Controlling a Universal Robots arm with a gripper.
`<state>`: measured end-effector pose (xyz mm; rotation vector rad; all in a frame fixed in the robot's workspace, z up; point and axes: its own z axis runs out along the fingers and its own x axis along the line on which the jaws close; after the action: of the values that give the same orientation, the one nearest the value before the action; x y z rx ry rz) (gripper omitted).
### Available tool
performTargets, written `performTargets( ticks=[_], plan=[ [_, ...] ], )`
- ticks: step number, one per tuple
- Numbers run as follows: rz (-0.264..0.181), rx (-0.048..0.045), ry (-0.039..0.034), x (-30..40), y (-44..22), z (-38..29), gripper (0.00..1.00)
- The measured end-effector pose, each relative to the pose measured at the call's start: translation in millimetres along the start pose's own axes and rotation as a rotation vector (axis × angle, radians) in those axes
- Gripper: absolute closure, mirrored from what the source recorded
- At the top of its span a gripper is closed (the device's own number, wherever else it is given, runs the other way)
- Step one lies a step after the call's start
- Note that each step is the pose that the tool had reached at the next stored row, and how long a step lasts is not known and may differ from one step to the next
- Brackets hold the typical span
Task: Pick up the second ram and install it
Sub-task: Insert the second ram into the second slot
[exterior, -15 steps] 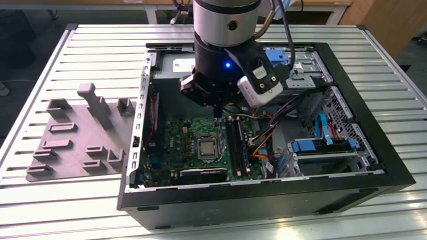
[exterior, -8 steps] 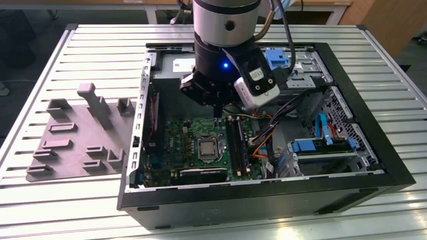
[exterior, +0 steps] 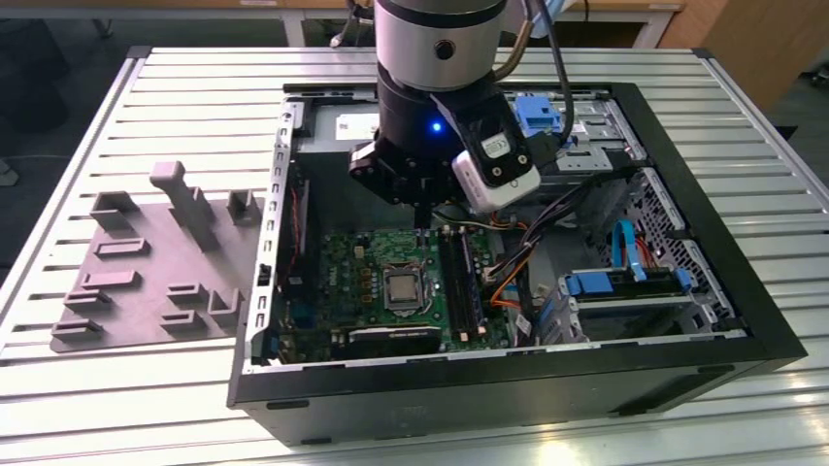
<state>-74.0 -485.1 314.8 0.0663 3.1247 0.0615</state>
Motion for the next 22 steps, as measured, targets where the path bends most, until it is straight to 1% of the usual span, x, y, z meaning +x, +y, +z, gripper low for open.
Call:
performTargets(
  ticks=[7, 22],
  plan=[
    [0.000, -0.0004, -0.0001, -1.0, -0.1, 2.9, 0.88],
    [0.000, -0.0003, 0.0000, -0.9, -0.7, 18.5, 0.88]
  ],
)
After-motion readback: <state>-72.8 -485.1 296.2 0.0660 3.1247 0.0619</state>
